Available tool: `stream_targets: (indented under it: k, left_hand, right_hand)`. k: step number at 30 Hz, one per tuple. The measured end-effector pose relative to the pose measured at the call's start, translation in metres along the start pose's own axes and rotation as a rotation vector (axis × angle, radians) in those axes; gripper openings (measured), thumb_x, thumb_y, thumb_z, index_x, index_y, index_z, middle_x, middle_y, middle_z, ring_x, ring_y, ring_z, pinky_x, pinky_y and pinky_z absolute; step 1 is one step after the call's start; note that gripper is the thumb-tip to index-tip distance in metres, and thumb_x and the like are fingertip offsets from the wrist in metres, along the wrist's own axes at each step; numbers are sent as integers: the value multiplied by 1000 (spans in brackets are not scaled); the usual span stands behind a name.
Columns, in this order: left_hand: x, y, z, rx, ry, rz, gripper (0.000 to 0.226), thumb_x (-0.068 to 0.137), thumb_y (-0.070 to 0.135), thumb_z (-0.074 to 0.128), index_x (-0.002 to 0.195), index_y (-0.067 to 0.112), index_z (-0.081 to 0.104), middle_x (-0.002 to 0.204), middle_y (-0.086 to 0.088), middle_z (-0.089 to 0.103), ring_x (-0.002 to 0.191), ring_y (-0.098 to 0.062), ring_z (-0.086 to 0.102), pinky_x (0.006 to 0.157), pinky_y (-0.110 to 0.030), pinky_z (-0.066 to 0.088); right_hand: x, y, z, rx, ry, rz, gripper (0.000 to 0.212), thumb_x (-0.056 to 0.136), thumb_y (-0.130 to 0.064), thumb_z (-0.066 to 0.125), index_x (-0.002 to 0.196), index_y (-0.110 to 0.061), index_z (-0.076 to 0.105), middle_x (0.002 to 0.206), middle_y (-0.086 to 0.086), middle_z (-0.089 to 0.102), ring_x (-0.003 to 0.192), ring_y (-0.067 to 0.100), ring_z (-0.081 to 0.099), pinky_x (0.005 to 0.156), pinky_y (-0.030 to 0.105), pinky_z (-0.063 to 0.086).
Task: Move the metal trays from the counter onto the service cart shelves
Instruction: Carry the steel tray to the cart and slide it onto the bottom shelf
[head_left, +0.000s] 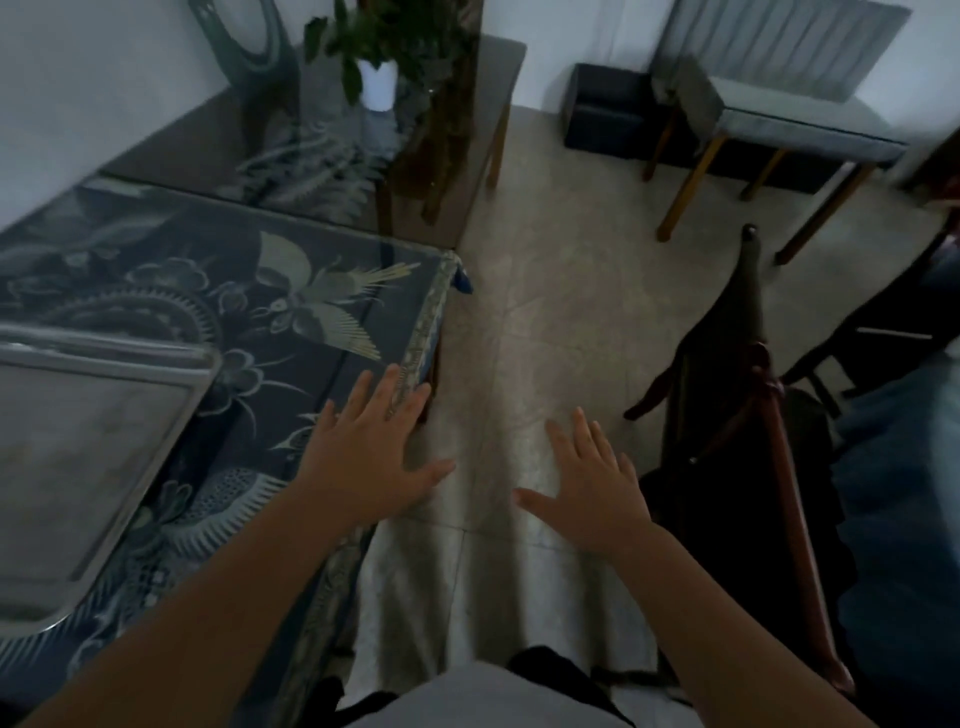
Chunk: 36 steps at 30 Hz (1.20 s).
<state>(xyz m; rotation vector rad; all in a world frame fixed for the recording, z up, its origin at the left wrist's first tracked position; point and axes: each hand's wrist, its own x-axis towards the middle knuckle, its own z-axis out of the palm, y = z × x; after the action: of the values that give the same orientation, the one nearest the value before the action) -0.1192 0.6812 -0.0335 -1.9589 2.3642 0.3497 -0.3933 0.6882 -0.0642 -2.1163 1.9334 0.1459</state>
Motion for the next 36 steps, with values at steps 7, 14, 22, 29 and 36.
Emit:
stream_targets:
  k: [7, 14, 22, 29, 36]
  left_hand:
    - [27, -63, 7, -60, 50, -322, 108, 65, 97, -4, 156, 40, -10, 166, 1, -20, 153, -26, -13, 121, -57, 8]
    - [-8, -93, 10, -89, 79, -809, 110, 64, 96, -9, 156, 38, -11, 167, -2, -16, 154, -27, -9, 121, -55, 11]
    - [-96, -66, 35, -234, 169, -1350, 113, 63, 96, -9, 158, 36, 0, 169, -3, -8, 154, -27, -4, 120, -55, 16]
    - [-133, -55, 49, -313, 219, -1500, 102, 75, 92, 10, 159, 36, 1, 169, -2, -9, 154, -26, -7, 120, -56, 13]
    - [-147, -84, 46, -292, 191, -1443, 111, 65, 94, -6, 158, 34, -4, 168, -5, -12, 153, -28, -10, 120, -56, 11]
  right_hand:
    - [131, -49, -4, -61, -91, -311, 119, 59, -100, 16, 154, -31, -7, 162, -2, -21, 149, 22, -13, 116, 57, 10]
    - [232, -152, -17, -154, -134, -804, 118, 60, -101, 13, 154, -33, -5, 164, -2, -16, 150, 23, -9, 114, 58, 12]
    - [233, -265, -17, -358, -199, -1294, 112, 67, -94, 20, 155, -30, -5, 163, -1, -18, 150, 23, -9, 115, 57, 15]
    - [205, -301, 5, -466, -210, -1391, 117, 61, -98, 12, 155, -31, -10, 162, -1, -22, 150, 24, -9, 115, 57, 15]
    - [204, -318, 10, -442, -183, -1345, 119, 59, -99, 10, 155, -31, -7, 164, 2, -16, 150, 24, -7, 116, 56, 18]
